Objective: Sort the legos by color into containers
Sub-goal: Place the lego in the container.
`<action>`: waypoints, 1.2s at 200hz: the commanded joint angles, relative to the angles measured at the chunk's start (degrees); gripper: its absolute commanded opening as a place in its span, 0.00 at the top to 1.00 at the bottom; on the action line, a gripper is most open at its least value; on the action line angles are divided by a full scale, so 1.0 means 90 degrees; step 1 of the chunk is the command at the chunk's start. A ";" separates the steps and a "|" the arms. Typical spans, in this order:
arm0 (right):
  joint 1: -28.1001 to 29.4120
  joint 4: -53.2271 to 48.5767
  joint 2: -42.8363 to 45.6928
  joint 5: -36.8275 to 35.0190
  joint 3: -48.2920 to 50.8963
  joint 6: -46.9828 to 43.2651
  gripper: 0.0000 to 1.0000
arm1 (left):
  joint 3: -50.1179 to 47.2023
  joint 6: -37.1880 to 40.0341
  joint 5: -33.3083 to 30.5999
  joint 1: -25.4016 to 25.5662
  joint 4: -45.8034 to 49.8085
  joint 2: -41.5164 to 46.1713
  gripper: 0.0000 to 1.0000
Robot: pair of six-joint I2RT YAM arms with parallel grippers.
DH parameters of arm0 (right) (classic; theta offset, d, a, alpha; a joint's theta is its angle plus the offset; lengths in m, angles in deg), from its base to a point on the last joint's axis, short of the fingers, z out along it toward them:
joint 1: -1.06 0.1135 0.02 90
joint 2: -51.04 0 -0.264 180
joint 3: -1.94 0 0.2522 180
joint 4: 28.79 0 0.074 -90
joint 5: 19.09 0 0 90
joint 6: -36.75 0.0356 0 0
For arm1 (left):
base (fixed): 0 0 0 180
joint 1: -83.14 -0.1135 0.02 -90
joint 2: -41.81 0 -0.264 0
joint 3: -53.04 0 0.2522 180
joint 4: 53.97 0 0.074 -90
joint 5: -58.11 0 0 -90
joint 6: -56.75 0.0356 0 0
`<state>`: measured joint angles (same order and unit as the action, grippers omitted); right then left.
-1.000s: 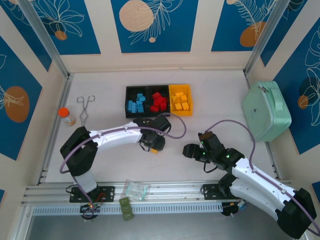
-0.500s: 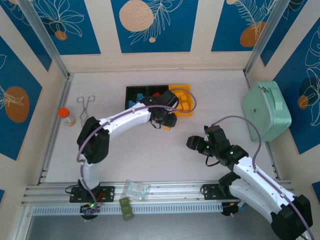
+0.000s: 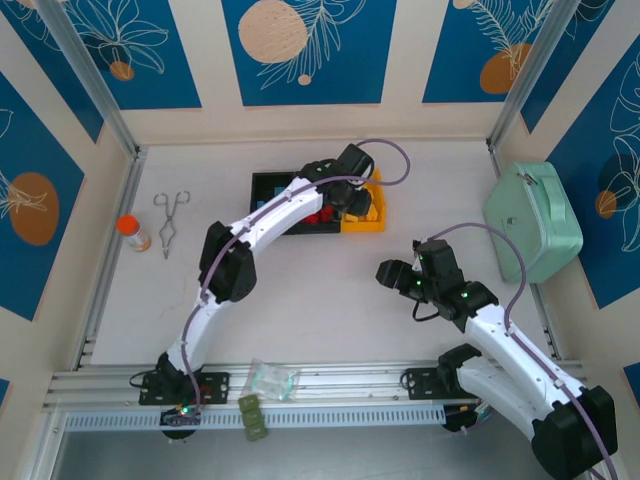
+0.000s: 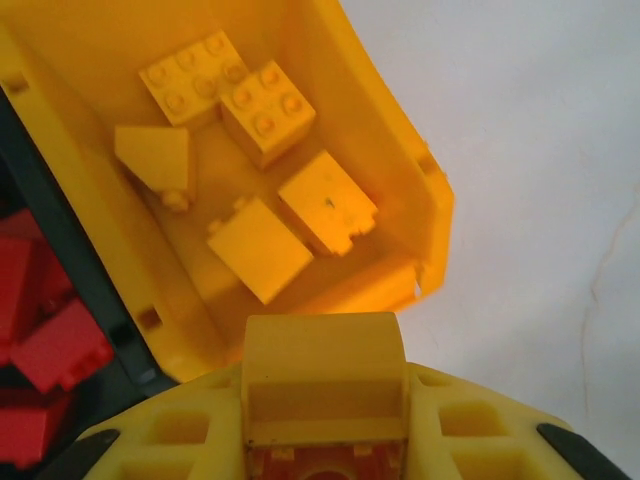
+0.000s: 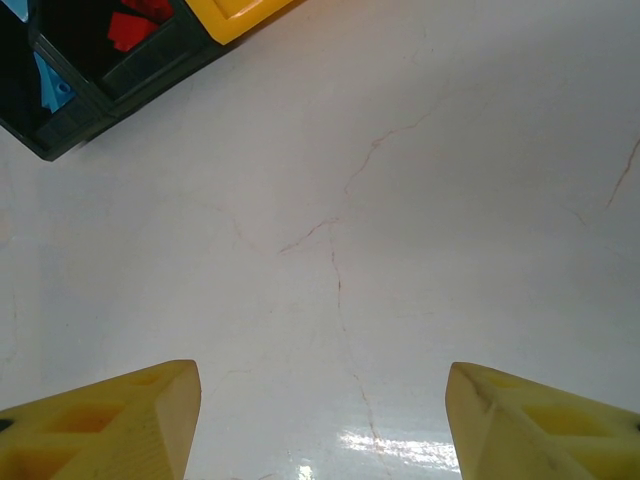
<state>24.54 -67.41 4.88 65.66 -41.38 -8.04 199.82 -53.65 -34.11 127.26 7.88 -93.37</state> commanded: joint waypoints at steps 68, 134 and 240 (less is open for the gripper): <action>-0.0056 -0.0040 0.0313 0.0218 0.0250 0.0098 0.34 | 0.1312 0.0483 -0.0495 -0.0281 -0.0491 -0.1223 0.71; -0.0078 -0.0055 0.0411 0.0203 0.0347 0.0143 0.34 | 0.1484 0.0636 -0.0649 -0.0321 -0.0735 -0.1340 0.42; -0.0061 -0.0180 0.0441 0.0225 0.0227 0.0101 0.34 | 0.0090 0.0565 -0.0366 -0.0209 -0.0905 0.0142 0.38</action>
<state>24.17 -67.65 7.86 66.68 -38.96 -7.17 205.87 -48.19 -38.94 125.16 2.05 -100.86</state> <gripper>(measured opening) 0.660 0.626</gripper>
